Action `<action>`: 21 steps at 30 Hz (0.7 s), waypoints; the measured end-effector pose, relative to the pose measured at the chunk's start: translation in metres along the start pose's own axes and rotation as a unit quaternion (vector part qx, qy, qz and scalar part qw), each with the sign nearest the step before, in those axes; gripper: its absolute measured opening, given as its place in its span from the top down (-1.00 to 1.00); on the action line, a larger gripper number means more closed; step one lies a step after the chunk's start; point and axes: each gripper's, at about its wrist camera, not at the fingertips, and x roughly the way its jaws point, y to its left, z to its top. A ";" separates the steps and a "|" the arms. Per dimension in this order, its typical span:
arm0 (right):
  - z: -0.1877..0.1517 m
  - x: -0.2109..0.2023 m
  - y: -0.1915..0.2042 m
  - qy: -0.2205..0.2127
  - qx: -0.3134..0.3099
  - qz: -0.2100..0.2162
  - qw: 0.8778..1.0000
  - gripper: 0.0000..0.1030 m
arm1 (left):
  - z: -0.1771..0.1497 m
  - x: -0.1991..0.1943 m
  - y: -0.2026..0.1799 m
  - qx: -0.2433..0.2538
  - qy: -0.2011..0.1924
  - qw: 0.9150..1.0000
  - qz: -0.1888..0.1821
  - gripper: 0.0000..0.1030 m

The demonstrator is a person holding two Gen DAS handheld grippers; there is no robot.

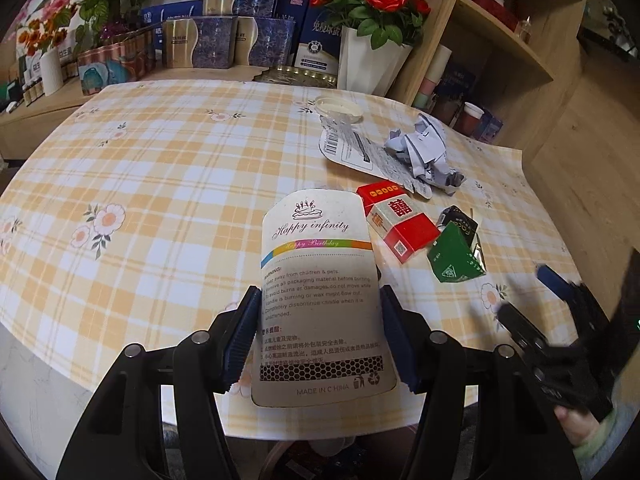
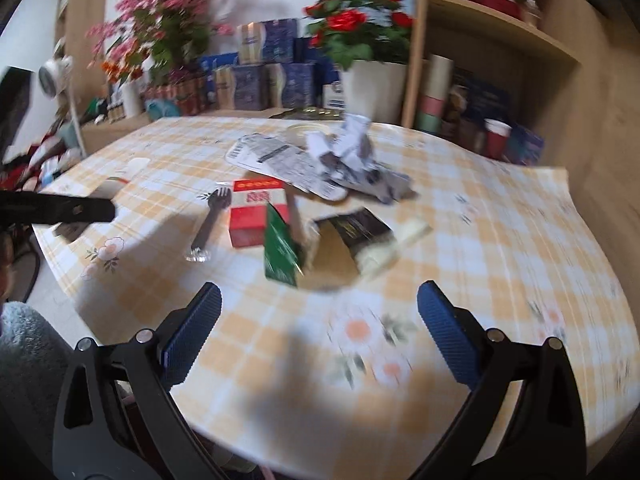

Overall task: Collect trash
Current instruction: 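Grasp the green tea packet with the right gripper while the left gripper holds the candle packet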

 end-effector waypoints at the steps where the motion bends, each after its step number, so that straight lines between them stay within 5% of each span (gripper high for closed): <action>1: 0.007 0.011 0.005 0.006 -0.022 -0.012 1.000 -0.87 | -0.003 -0.003 0.002 -0.002 0.000 1.000 -0.004 -0.14; 6: 0.023 0.042 0.011 0.032 -0.077 -0.027 0.996 -0.86 | -0.014 -0.017 0.007 -0.001 -0.011 1.000 -0.006 -0.14; 10: 0.029 0.063 0.004 0.069 -0.046 -0.001 0.997 -0.84 | -0.020 -0.025 0.009 -0.001 -0.021 1.000 -0.012 -0.14; 18: 0.025 0.072 -0.008 0.091 0.025 0.032 0.995 0.07 | -0.023 -0.028 0.007 0.012 -0.026 0.999 -0.016 -0.14; 21: 0.023 0.059 -0.021 0.075 0.083 0.058 0.992 0.11 | -0.025 -0.032 0.005 0.016 -0.029 0.999 -0.018 -0.14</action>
